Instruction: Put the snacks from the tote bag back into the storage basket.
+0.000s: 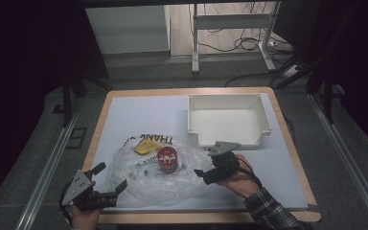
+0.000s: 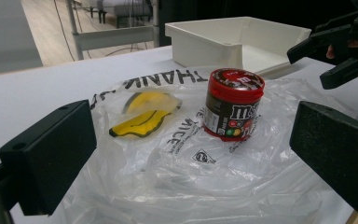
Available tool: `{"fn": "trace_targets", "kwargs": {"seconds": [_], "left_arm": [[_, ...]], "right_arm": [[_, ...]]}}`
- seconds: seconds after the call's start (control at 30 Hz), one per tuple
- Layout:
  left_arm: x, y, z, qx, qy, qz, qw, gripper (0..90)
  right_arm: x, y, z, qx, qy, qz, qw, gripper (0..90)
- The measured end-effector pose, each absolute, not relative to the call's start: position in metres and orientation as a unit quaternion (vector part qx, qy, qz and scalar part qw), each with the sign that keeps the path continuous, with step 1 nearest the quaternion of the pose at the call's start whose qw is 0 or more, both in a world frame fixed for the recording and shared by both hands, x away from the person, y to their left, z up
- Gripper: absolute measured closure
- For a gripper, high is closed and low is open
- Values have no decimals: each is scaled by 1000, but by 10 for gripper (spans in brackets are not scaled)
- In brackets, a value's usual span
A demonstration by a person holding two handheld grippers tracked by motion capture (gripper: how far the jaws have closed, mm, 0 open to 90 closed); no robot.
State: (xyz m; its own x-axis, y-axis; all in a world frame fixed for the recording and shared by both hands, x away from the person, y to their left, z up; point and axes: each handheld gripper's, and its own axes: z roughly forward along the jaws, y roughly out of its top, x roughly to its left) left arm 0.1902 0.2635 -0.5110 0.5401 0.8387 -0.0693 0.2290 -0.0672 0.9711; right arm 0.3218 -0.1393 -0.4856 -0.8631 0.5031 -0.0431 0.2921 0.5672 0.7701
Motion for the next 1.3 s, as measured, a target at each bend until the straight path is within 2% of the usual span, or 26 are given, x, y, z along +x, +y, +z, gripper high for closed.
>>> {"fn": "trace_targets", "kwargs": {"seconds": [0.4,1.3], "left_arm": [[188,262,-510,672,382,291,564,1],[189,259,-510,682,375,287,559,4]], "right_arm": [[331,-114,-484,212,884,400,115,128],[345,-64,-495,173,908,368,105,120]]}}
